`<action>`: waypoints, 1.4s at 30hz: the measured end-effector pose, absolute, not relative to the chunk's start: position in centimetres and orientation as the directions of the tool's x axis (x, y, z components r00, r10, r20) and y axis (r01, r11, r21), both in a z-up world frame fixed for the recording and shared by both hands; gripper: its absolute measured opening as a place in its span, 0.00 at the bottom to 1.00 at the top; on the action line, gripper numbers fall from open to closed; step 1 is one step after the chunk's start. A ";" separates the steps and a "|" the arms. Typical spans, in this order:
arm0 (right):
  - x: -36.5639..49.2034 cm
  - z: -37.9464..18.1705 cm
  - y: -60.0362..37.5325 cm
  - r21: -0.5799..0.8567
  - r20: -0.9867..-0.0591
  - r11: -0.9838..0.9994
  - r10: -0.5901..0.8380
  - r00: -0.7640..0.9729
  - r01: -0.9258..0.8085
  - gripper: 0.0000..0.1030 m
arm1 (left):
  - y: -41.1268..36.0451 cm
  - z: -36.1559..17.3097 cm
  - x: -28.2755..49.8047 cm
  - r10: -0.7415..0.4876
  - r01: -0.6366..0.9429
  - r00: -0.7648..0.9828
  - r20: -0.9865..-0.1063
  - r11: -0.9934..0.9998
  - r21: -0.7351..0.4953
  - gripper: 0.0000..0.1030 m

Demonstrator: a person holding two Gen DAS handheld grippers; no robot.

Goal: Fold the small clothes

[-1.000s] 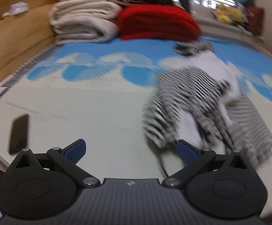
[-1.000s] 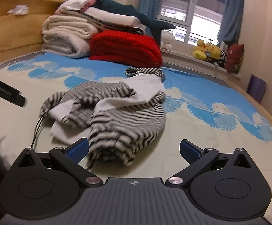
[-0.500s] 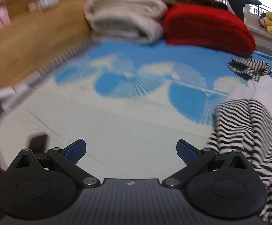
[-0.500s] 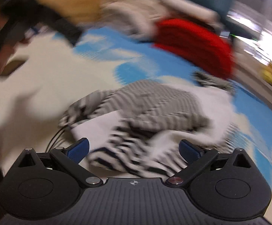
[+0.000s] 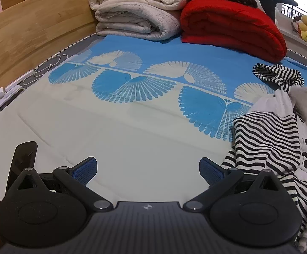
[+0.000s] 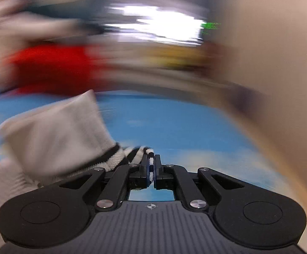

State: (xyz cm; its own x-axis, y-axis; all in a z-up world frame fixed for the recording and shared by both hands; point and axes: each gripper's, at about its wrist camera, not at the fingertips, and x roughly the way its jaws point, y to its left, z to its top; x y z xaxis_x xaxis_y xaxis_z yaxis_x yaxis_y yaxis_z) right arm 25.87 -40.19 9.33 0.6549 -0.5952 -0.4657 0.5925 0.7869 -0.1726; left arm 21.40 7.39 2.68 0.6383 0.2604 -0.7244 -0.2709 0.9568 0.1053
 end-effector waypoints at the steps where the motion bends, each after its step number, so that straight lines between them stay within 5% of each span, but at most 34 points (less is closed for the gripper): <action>1: 24.7 9.6 -44.2 -0.132 -0.485 0.677 -0.681 0.549 0.724 0.08 | 7.3 2.6 21.5 0.263 -0.273 0.638 -0.724 0.956 0.106 1.00; 3: 21.1 9.4 -49.8 -0.070 -0.517 0.461 -0.776 0.363 0.885 0.16 | 7.2 2.4 21.7 0.257 -0.272 0.630 -0.733 0.957 0.102 1.00; 6: 17.1 7.8 -49.7 0.004 -0.555 0.583 -0.675 0.487 0.813 0.73 | 6.6 2.0 22.1 0.240 -0.260 0.619 -0.747 0.961 0.093 1.00; 14: 13.5 1.8 -34.8 0.251 -0.716 0.912 -0.051 0.697 0.325 0.74 | 3.6 1.5 21.5 0.203 -0.195 0.636 -0.744 0.976 0.100 1.00; 18: 13.9 -0.5 -27.4 0.217 -0.763 0.964 0.071 0.643 0.151 0.82 | 2.0 1.3 21.1 0.180 -0.152 0.647 -0.741 0.983 0.106 1.00; 20: 13.8 -2.3 -24.5 0.106 -0.795 0.991 0.034 0.606 0.082 0.78 | 1.2 1.1 21.0 0.165 -0.126 0.646 -0.745 0.986 0.108 1.00; 21: 13.9 -3.0 -23.5 0.018 -0.810 0.999 -0.016 0.586 0.051 0.58 | 0.9 1.0 21.0 0.148 -0.107 0.646 -0.749 0.989 0.103 1.00; 22: 13.7 -3.4 -23.0 -0.047 -0.818 0.999 -0.051 0.573 0.022 0.15 | 0.6 0.9 20.9 0.128 -0.086 0.645 -0.754 0.992 0.095 1.00; 35: 7.2 -4.6 -26.6 0.028 -0.852 0.990 -0.048 0.521 0.137 0.19 | -8.5 -0.5 16.4 -0.298 0.390 0.565 -0.769 0.918 -0.069 1.00; 41: 8.9 -5.0 -27.6 0.038 -0.868 0.989 -0.039 0.496 0.144 0.22 | -12.5 -5.0 16.8 -0.265 0.413 0.435 -0.861 0.908 -0.071 0.99; 42: 8.9 -5.1 -27.8 0.039 -0.868 0.989 -0.037 0.496 0.142 0.22 | -12.3 -5.4 17.3 -0.268 0.392 0.421 -0.867 0.915 -0.092 0.92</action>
State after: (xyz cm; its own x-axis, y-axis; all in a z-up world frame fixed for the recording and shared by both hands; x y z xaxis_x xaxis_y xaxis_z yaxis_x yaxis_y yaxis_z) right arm 8.88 -27.76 -5.10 0.4959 -0.0366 -0.8676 0.1417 0.9891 0.0392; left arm 17.34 -12.32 -5.40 0.4210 -0.2676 -0.8667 0.3925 0.9152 -0.0919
